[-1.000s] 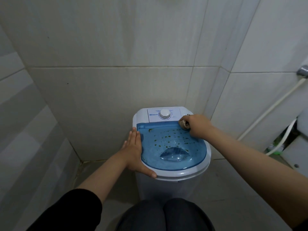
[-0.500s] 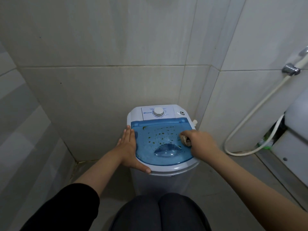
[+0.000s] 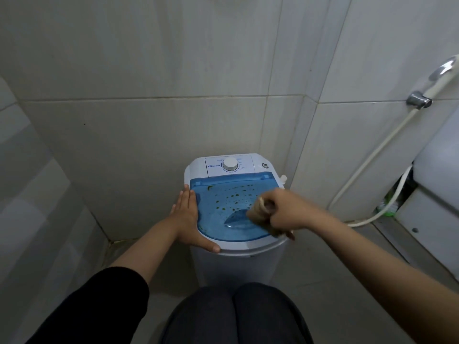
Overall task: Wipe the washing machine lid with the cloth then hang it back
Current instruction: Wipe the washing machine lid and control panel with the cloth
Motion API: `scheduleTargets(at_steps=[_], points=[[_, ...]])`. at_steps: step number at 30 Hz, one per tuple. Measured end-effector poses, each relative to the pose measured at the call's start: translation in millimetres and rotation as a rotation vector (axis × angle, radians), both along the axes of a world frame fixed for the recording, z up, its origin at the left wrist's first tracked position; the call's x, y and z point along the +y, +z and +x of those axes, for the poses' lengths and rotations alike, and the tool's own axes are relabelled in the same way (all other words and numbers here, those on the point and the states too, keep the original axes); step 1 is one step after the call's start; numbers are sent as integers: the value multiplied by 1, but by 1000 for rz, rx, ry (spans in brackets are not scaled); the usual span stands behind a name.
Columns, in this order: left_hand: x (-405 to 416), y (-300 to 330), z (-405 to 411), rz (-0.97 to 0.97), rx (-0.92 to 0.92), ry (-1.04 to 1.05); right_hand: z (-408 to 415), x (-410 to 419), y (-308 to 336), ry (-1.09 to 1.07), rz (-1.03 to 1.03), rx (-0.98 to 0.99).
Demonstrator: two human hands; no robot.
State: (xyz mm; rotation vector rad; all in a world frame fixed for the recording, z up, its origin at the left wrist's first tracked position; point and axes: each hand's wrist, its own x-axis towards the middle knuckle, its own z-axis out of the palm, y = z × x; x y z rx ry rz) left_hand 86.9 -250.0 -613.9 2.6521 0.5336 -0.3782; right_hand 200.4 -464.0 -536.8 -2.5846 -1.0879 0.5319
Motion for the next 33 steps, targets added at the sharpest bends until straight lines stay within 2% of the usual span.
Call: scheduleTargets(at_steps=[2, 4, 7, 10, 13, 17, 22, 33], points=[[0, 0, 0, 3, -2, -1, 21, 19, 11, -41, 95, -27], [1, -1, 1, 4, -2, -4, 38, 44, 15, -4, 133, -148], [1, -1, 1, 1, -1, -7, 63, 81, 8, 60, 49, -335], [2, -2, 1, -8, 2, -2, 82, 100, -10, 90, -61, -431], [3, -3, 1, -16, -1, 3, 84, 99, -31, 96, -106, -451], [2, -4, 2, -16, -9, 3, 75, 85, -48, 122, -51, -470], [2, -4, 3, -12, -20, -3, 59, 62, -56, 152, -17, -533], [1, -2, 1, -14, -33, 2, 21, 6, -64, 238, -56, -500]])
